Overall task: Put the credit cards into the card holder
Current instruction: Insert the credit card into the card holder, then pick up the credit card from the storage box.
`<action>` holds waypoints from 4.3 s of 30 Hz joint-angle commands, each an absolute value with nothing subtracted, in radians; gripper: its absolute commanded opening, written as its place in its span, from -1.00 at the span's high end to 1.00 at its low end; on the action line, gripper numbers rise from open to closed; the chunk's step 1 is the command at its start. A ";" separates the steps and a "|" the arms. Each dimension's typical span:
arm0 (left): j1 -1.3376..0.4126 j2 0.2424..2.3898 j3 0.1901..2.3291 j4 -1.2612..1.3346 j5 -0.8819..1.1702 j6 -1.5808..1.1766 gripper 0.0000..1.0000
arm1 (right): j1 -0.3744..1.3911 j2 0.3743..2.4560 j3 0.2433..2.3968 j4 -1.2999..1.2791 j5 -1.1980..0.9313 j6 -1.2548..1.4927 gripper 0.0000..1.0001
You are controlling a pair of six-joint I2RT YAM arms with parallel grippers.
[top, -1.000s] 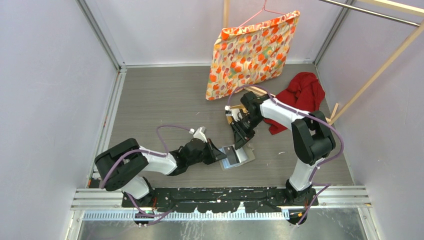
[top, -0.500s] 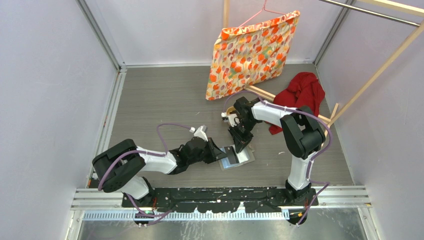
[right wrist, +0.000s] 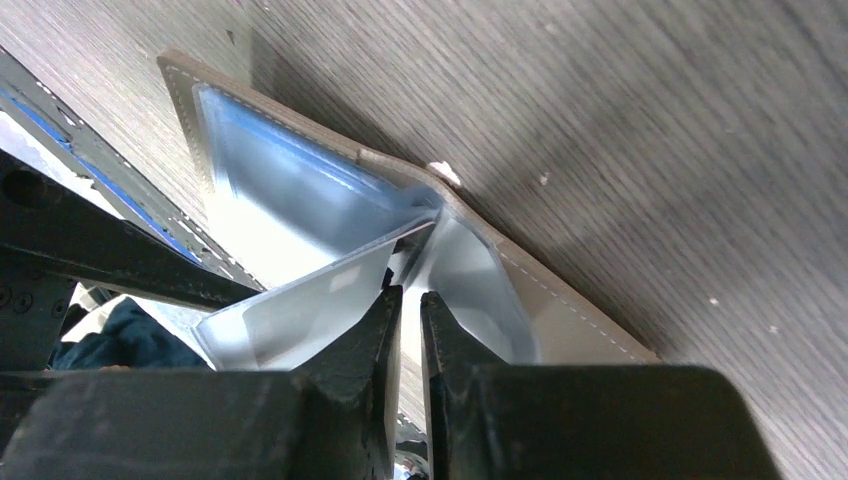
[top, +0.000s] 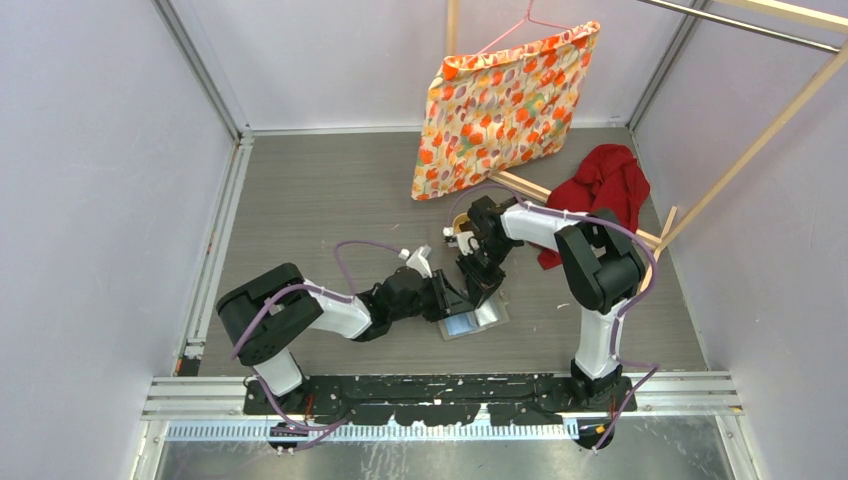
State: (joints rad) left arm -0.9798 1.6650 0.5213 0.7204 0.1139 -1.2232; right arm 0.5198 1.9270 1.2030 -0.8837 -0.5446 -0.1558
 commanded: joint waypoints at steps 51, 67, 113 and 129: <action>-0.738 1.140 0.798 0.041 0.009 -0.500 -0.94 | 0.296 1.634 1.363 -0.644 -0.407 -0.130 -0.37; -0.572 1.160 1.000 -0.281 0.081 -0.117 -0.99 | 0.394 1.927 1.527 -0.620 -0.149 0.110 -0.75; -0.571 1.106 0.985 -0.295 0.101 -0.105 -0.98 | 0.433 2.060 1.568 -0.625 -0.007 0.047 -0.11; -0.571 1.127 0.985 -0.294 0.102 -0.107 -0.99 | 0.383 1.958 1.550 -0.607 -0.141 0.070 -0.07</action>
